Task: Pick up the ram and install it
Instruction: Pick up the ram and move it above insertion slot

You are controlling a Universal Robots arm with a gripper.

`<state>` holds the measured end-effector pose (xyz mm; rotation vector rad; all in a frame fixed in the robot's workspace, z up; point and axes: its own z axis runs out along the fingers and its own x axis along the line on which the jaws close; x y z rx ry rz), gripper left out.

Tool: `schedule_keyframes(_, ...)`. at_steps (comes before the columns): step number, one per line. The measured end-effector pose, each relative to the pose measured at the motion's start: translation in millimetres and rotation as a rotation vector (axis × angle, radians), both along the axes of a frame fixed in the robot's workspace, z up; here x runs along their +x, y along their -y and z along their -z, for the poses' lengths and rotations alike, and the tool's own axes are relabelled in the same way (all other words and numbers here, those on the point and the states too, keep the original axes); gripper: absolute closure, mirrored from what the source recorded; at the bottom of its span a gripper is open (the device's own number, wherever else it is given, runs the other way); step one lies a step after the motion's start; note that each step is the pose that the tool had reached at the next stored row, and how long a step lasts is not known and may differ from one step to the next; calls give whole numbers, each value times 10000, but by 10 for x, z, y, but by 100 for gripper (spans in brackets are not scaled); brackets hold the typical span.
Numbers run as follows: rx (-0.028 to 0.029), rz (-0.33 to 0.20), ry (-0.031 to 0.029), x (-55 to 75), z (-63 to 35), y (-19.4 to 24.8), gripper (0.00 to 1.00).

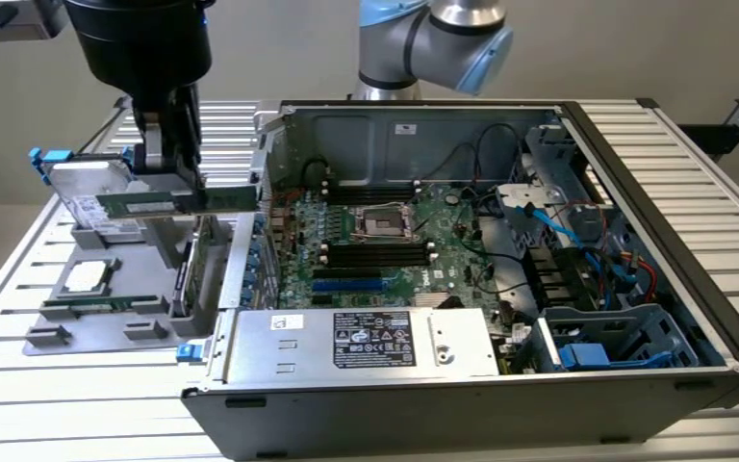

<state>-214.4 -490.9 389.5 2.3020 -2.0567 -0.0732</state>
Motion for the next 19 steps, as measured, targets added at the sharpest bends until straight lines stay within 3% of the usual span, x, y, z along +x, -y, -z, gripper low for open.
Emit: schedule_keyframes(19,0,-16,-1,822,-36,0,86)
